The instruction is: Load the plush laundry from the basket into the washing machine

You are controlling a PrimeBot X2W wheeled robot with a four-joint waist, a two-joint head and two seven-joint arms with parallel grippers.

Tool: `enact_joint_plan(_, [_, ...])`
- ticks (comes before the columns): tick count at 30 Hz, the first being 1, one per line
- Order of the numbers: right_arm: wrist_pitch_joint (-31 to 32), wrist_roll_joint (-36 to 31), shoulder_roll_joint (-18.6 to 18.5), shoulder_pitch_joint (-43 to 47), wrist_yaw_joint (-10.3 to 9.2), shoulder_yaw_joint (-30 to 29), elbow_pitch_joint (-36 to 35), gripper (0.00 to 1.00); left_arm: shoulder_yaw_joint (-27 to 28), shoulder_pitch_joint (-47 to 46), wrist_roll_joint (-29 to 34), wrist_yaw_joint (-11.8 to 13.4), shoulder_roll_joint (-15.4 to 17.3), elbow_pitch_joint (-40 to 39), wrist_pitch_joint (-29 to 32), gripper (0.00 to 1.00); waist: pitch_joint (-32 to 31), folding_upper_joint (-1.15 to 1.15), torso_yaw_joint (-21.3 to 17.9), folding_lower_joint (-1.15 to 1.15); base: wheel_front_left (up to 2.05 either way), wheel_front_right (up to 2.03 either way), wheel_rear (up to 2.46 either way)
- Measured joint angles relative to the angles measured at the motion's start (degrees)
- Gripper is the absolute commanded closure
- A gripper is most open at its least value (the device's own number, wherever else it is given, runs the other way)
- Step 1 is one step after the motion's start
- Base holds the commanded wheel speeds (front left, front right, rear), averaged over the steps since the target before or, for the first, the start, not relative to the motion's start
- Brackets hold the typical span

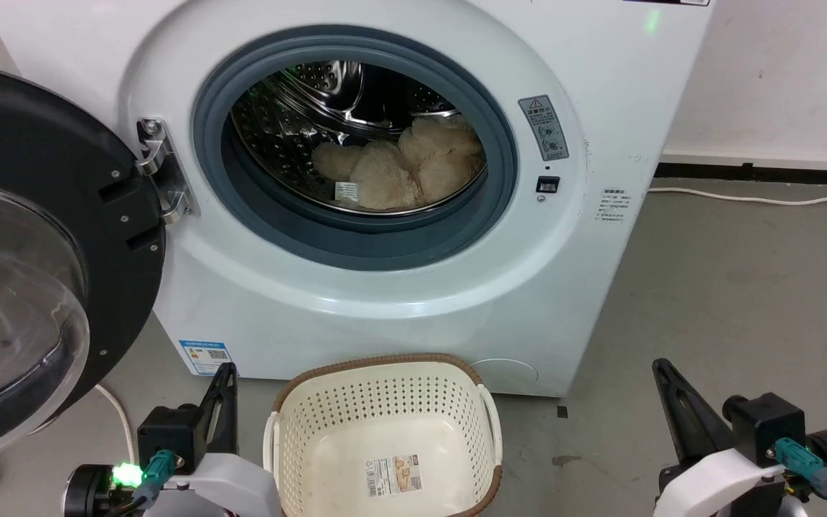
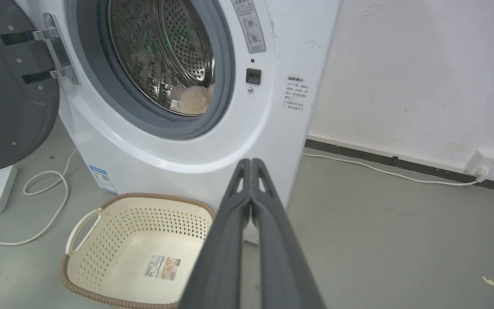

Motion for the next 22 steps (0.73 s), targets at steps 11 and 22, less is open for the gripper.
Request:
enact_joint_plan(11, [0.0, 0.0, 0.0, 0.0, 0.00, 0.0, 0.0, 1.00, 0.0, 0.0, 0.0, 0.0, 0.0, 0.0, 0.0, 1.00, 0.0, 0.00, 0.0, 0.00, 0.00, 0.00, 0.00])
enact_joint_plan(22, [0.0, 0.0, 0.0, 0.0, 0.00, 0.0, 0.0, 1.00, 0.0, 0.0, 0.0, 0.0, 0.0, 0.0, 0.0, 1.00, 0.0, 0.00, 0.0, 0.00, 0.00, 0.00, 0.00])
